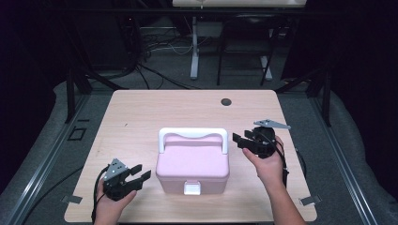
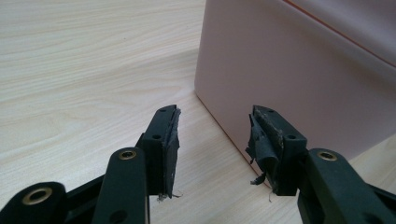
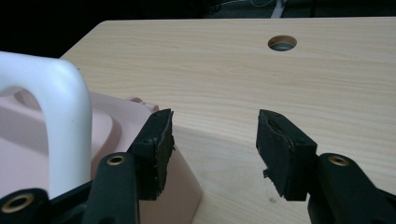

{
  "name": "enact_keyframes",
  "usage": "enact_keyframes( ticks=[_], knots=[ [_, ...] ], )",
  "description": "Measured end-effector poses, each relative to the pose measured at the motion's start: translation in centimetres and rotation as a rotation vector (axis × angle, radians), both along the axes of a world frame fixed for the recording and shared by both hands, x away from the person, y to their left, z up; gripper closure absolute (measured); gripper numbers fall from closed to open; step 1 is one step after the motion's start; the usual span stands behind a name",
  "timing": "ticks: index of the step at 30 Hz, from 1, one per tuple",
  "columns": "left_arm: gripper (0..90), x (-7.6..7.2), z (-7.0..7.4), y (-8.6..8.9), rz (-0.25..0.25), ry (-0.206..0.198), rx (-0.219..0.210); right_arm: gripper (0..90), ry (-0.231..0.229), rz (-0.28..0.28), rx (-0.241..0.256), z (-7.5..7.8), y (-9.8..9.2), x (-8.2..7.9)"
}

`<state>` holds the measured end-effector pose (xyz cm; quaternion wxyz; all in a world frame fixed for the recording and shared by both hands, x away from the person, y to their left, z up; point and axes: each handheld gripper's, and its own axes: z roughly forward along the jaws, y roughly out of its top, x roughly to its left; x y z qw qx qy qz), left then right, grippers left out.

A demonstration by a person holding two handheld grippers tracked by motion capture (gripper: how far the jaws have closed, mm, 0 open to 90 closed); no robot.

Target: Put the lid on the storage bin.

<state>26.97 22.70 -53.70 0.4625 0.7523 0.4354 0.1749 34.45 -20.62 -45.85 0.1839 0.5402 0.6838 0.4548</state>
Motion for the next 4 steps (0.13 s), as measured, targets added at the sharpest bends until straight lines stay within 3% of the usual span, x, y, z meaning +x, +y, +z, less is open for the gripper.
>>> enact_keyframes(
  ticks=[4],
  knots=[
    [52.2,0.04,0.05,0.05,0.003,-0.002,-0.003,45.4,-0.015,-0.004,0.042,0.52,-0.66,-0.12]
  ],
)
